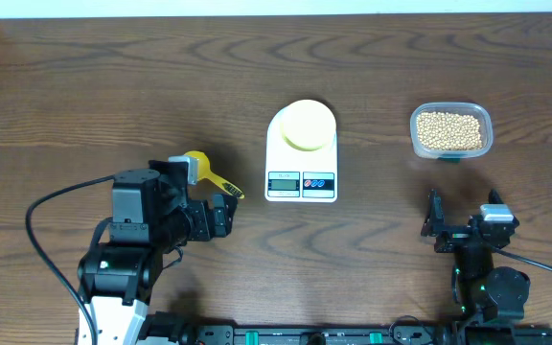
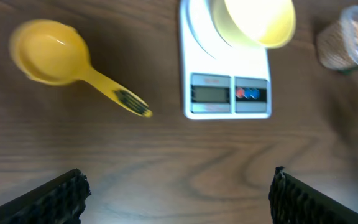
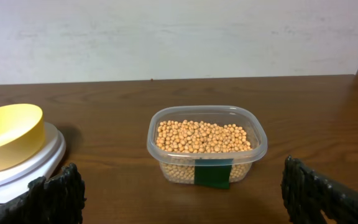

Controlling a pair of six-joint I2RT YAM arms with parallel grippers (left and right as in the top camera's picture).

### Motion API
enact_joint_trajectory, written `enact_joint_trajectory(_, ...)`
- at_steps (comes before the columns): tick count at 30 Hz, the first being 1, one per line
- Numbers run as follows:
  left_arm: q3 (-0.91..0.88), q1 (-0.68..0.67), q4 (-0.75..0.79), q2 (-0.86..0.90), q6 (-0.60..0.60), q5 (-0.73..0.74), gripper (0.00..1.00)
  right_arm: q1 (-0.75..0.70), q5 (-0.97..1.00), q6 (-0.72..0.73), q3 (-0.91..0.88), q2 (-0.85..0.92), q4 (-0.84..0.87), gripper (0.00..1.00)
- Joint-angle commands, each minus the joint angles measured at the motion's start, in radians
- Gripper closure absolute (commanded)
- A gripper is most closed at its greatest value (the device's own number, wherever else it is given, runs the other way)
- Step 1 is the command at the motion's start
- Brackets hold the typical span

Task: Scoop item into bowl and weigh 50g on scale
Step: 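Move the left gripper forward over the yellow scoop, then lower the left gripper and close it on the yellow scoop's cup rim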

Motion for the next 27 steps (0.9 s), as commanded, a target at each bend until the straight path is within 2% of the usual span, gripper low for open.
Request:
enact_joint_trajectory(1,0.022,0.000,-0.006,0.010,-0.009,0.090,0.05,-0.005,-0.002,0.003,-0.004,-0.006,-0.001,0.01)
enact_joint_trajectory(6,0.022,0.000,0.005,0.021,-0.020,0.083,0.05,-0.005,-0.002,0.004,-0.004,-0.006,-0.001,0.01)
enact_joint_trajectory(7,0.021,0.000,0.005,0.024,-0.061,0.049,0.06,-0.005,-0.002,0.003,-0.004,-0.006,-0.001,0.01)
enact_joint_trajectory(9,0.022,0.000,0.003,0.028,-0.167,-0.064,0.14,-0.005,-0.002,0.004,-0.004,-0.006,-0.001,0.01)
enact_joint_trajectory(12,0.021,0.000,-0.002,0.037,-0.354,-0.289,0.16,-0.005,-0.002,0.004,-0.004,-0.006,-0.001,0.01)
enact_joint_trajectory(15,0.022,0.000,-0.001,0.052,-0.479,-0.410,0.21,-0.005,-0.002,0.004,-0.004,-0.006,-0.001,0.01)
enact_joint_trajectory(17,0.021,0.000,0.000,0.070,-0.539,-0.465,0.21,-0.005,-0.002,0.004,-0.004,-0.006,-0.001,0.01)
enact_joint_trajectory(20,0.021,0.000,0.009,0.118,-0.596,-0.515,0.25,-0.005,-0.002,0.003,-0.004,-0.006,-0.001,0.01)
enact_joint_trajectory(27,0.021,0.000,0.141,0.284,-0.604,-0.517,0.29,-0.005,-0.002,0.004,-0.004,-0.006,-0.001,0.01)
